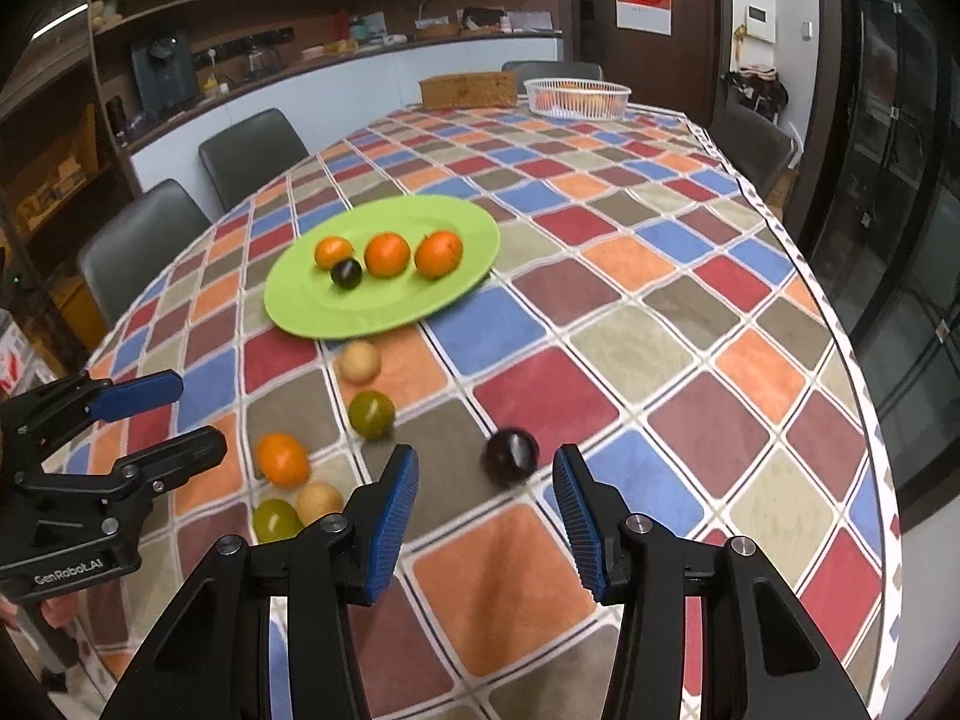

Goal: Organize fruits
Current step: 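Grasp an orange with the left tool while the right tool grasps a dark plum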

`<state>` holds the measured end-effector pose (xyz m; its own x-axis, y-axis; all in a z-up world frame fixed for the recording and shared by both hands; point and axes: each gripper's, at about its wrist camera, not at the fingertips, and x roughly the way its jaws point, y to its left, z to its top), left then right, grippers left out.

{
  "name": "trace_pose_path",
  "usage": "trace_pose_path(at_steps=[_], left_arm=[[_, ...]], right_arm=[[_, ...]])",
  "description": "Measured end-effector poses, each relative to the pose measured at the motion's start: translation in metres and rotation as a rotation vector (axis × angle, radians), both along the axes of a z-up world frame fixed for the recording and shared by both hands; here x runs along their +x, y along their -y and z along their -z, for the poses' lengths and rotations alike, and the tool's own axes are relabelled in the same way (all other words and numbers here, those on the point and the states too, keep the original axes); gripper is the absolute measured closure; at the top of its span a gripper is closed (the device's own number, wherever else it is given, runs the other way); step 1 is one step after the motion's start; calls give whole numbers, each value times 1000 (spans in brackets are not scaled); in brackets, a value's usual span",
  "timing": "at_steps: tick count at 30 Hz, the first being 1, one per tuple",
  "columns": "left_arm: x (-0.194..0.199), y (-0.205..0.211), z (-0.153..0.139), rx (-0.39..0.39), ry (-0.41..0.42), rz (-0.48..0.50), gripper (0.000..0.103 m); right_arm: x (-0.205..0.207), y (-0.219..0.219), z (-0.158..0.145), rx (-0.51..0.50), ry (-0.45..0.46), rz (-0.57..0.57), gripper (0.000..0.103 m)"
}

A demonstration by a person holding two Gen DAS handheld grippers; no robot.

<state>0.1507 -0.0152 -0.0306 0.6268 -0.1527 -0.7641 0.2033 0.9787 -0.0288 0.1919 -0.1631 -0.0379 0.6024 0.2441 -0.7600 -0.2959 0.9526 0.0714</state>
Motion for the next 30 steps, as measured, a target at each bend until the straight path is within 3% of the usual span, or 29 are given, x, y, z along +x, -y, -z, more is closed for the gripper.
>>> trace_pose_path(at_steps=[17,26,30], left_arm=[[24,-2,34,-57,-138,24,46],[32,-4,41,-103,-174,23,54],[34,-3,43,-121,-183,29,63]], right_arm=[[20,0,28,-2,-79,9,55],[33,-4,37,-1,-106,7,56],[38,-4,40,-3,-113,9,57]])
